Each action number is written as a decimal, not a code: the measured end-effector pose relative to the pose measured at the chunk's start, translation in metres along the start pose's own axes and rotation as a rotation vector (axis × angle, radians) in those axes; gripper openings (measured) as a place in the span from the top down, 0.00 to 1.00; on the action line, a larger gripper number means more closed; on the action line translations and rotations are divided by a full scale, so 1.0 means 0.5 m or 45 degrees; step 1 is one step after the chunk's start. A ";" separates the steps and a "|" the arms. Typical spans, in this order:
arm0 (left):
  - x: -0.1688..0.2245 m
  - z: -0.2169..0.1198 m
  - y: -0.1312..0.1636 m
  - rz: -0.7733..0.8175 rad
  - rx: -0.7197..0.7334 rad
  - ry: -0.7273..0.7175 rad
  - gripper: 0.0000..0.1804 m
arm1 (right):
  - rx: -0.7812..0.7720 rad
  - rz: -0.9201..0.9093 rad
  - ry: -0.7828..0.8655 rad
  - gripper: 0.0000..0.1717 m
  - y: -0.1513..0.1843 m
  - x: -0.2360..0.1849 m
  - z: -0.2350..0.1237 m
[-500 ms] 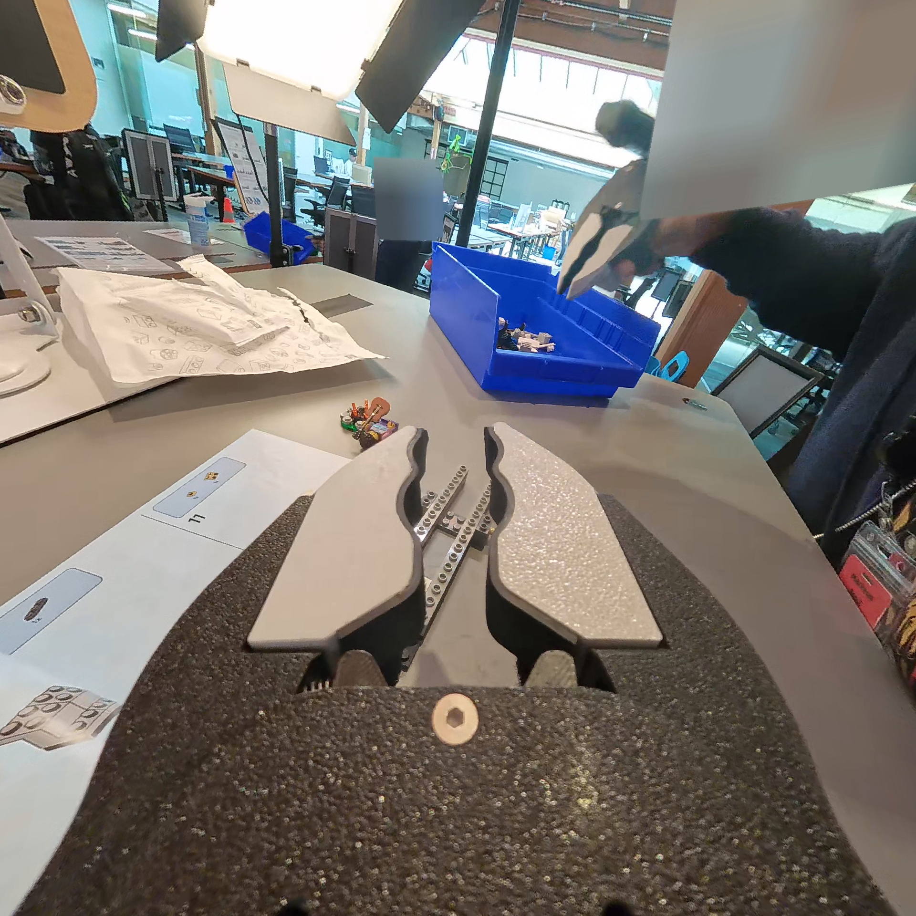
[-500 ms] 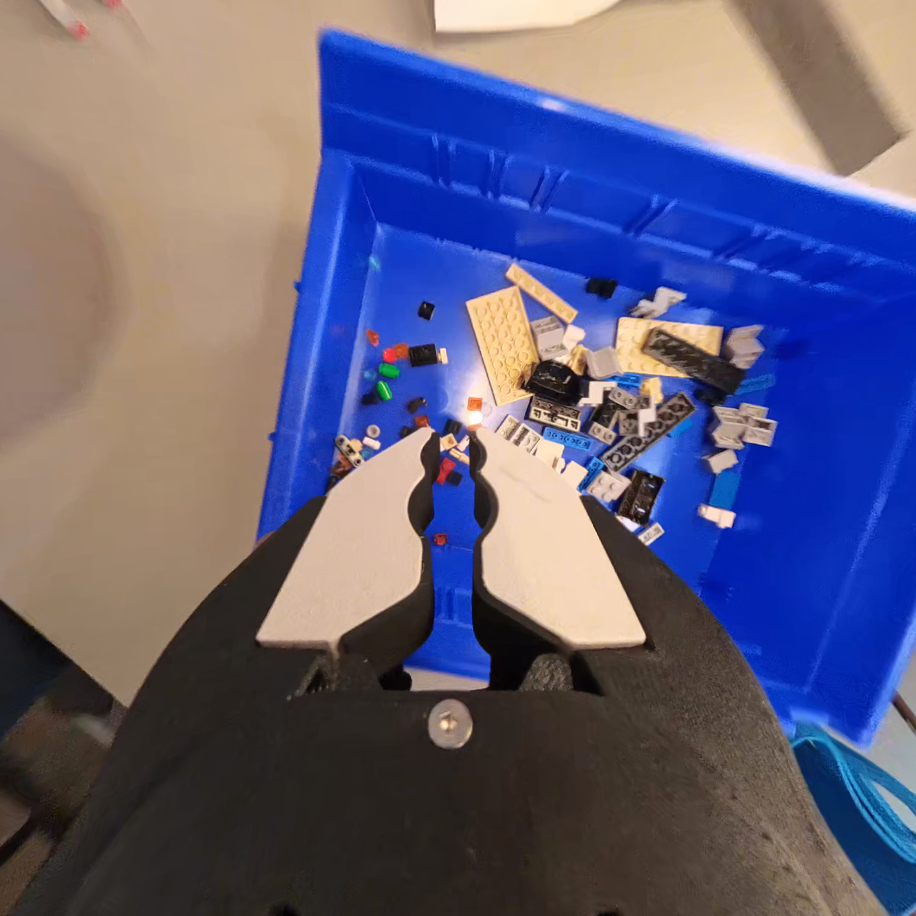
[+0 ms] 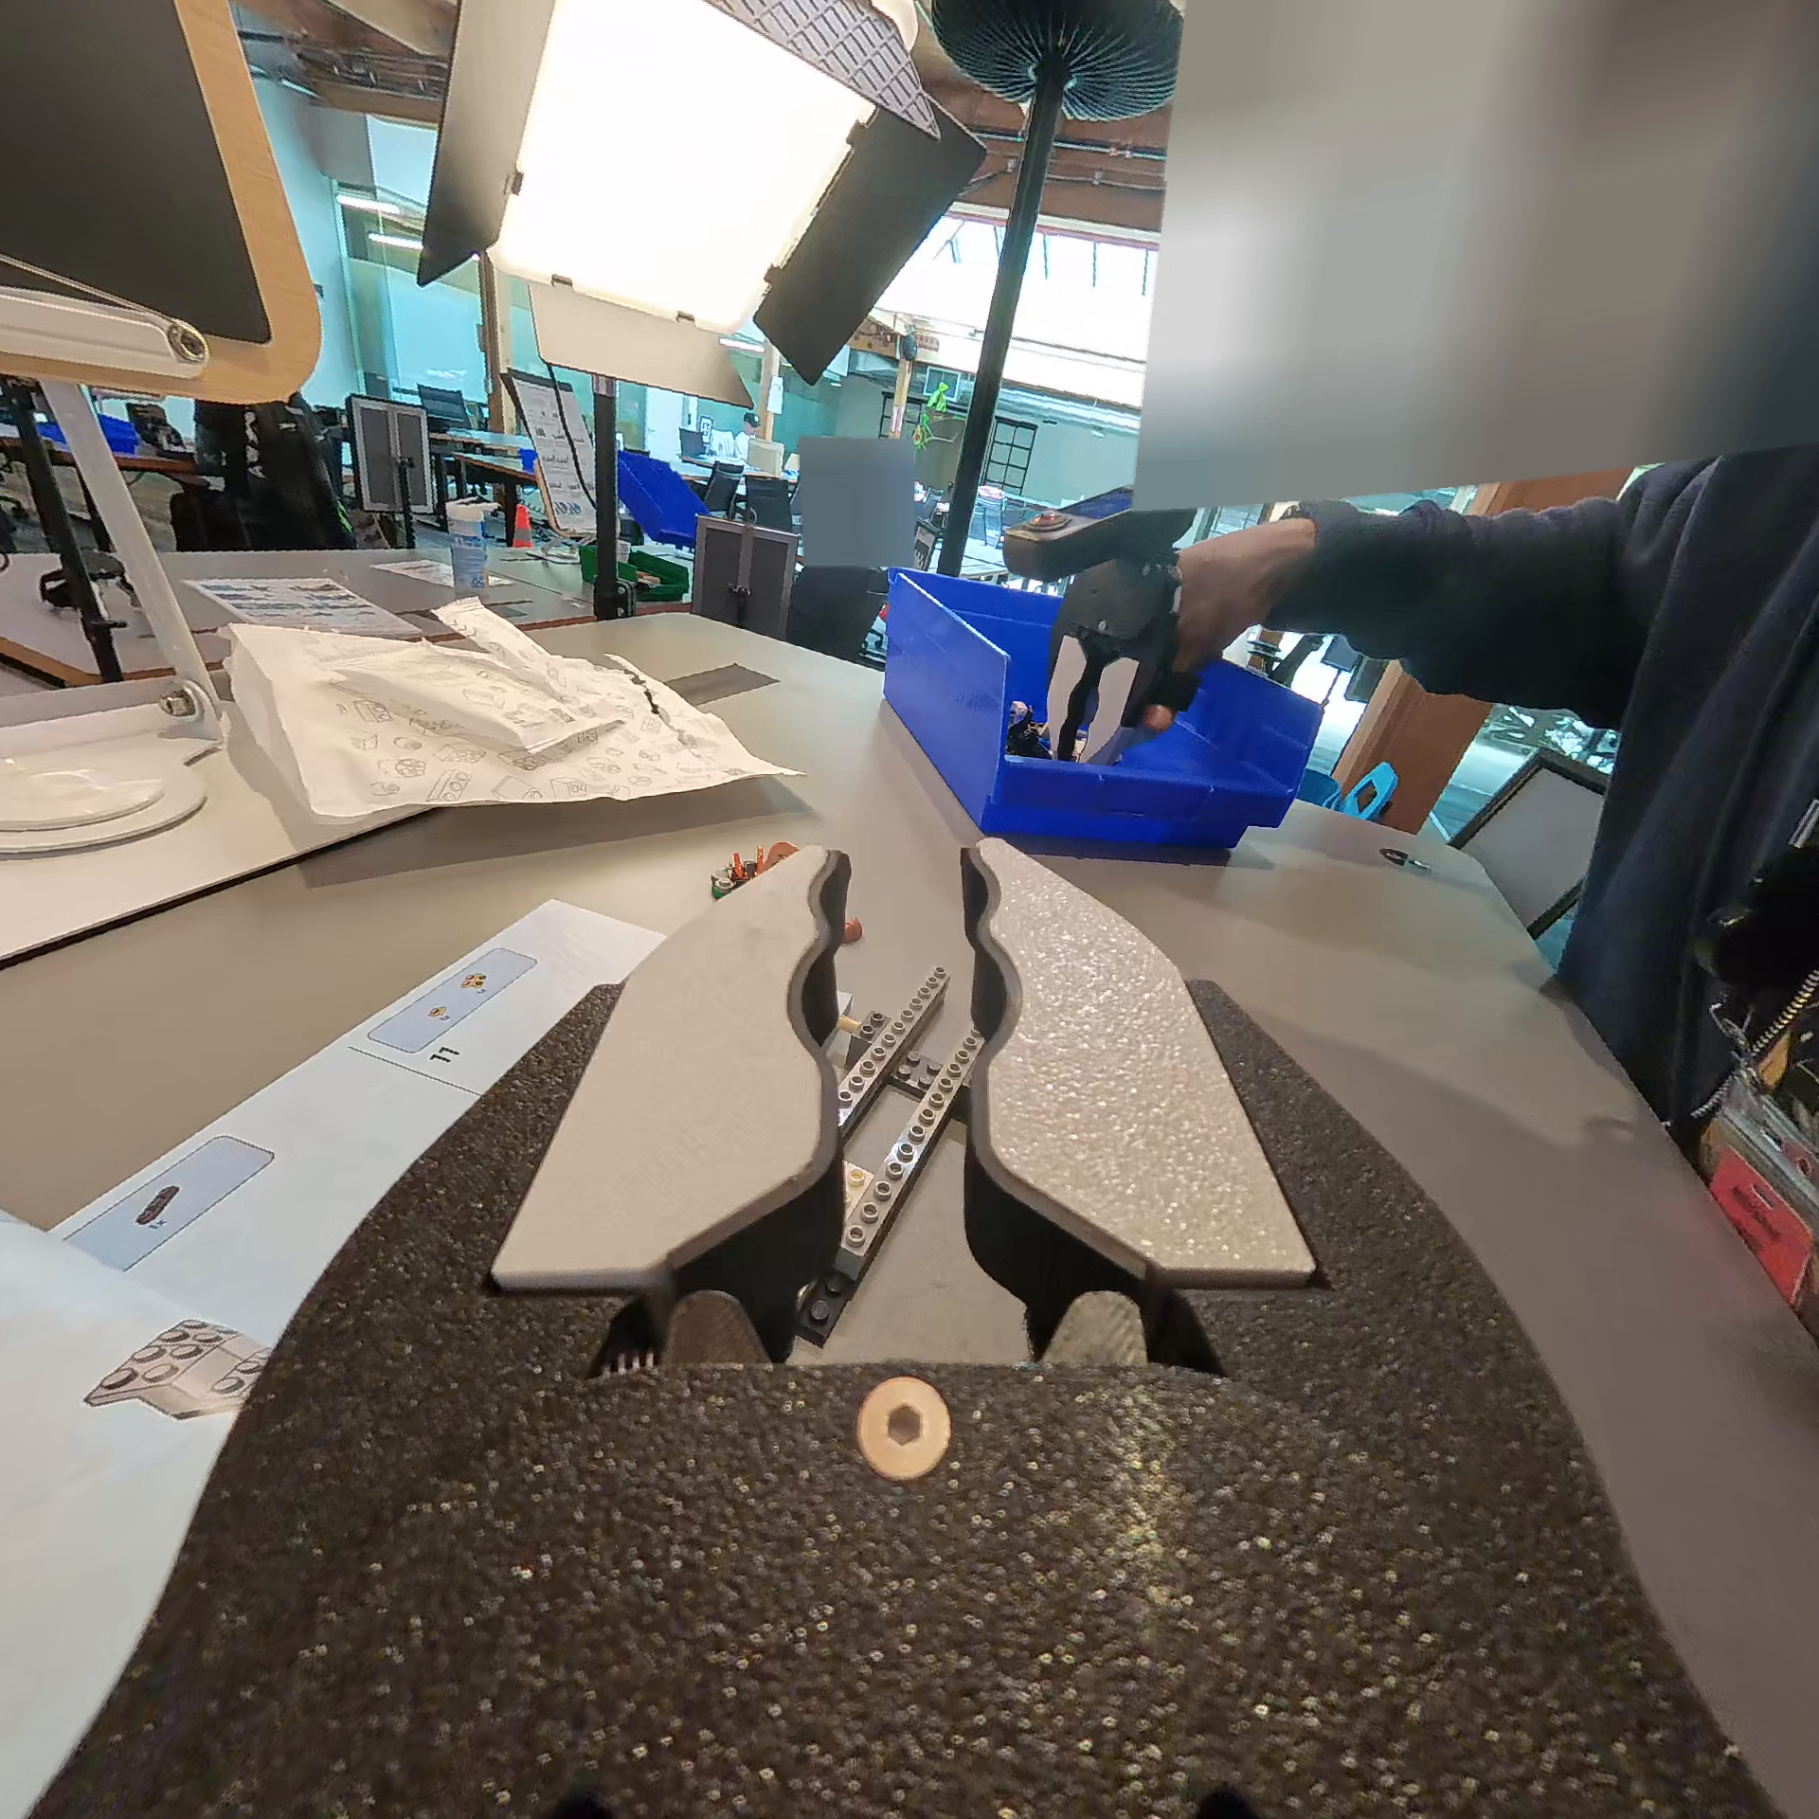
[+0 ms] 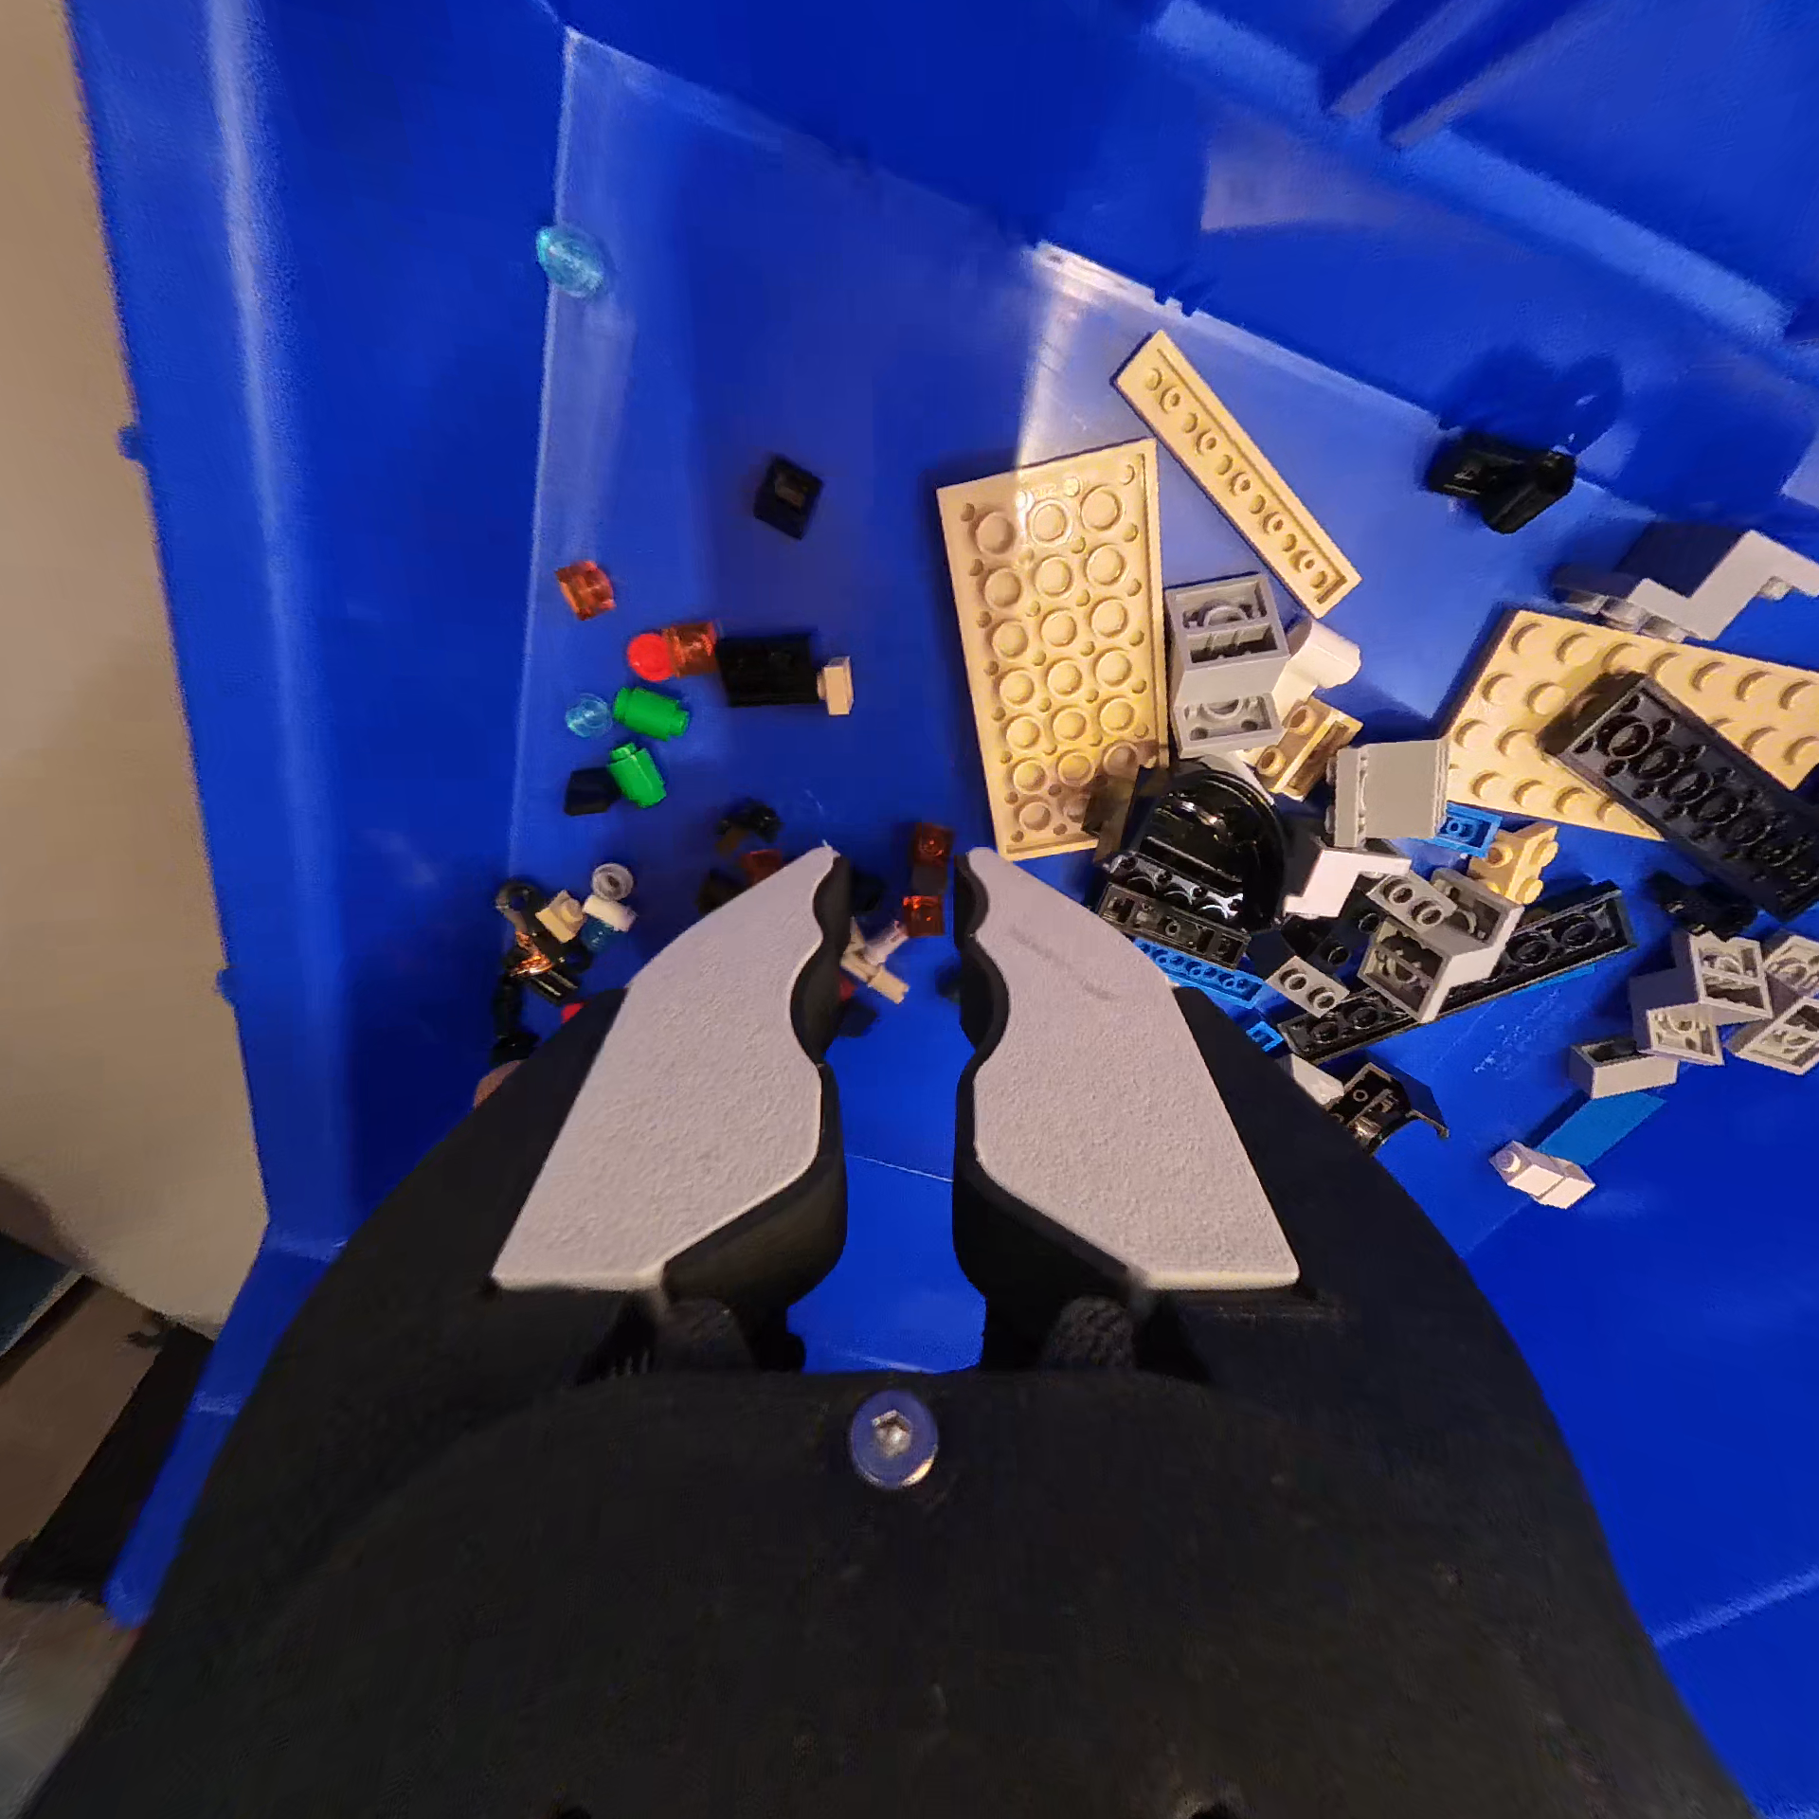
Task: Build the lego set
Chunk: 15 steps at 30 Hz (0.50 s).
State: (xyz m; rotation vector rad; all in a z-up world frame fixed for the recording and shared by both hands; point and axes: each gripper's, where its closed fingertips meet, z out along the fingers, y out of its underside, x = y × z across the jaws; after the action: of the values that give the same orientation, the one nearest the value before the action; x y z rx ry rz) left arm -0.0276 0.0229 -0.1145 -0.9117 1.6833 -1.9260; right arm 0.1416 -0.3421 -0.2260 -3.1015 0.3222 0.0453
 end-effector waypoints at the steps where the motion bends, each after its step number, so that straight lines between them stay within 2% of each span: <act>1: 0.001 0.000 0.000 0.002 0.001 0.000 0.87 | -0.016 0.003 0.007 0.88 0.003 0.003 0.004; 15: 0.010 -0.008 -0.007 0.020 0.041 0.029 0.88 | -0.055 0.007 0.095 0.89 -0.001 0.005 0.007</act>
State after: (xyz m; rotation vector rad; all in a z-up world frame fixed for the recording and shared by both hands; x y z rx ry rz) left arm -0.0333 0.0229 -0.1102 -0.8645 1.6625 -1.9547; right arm 0.1443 -0.3420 -0.2294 -3.1504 0.3367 -0.0643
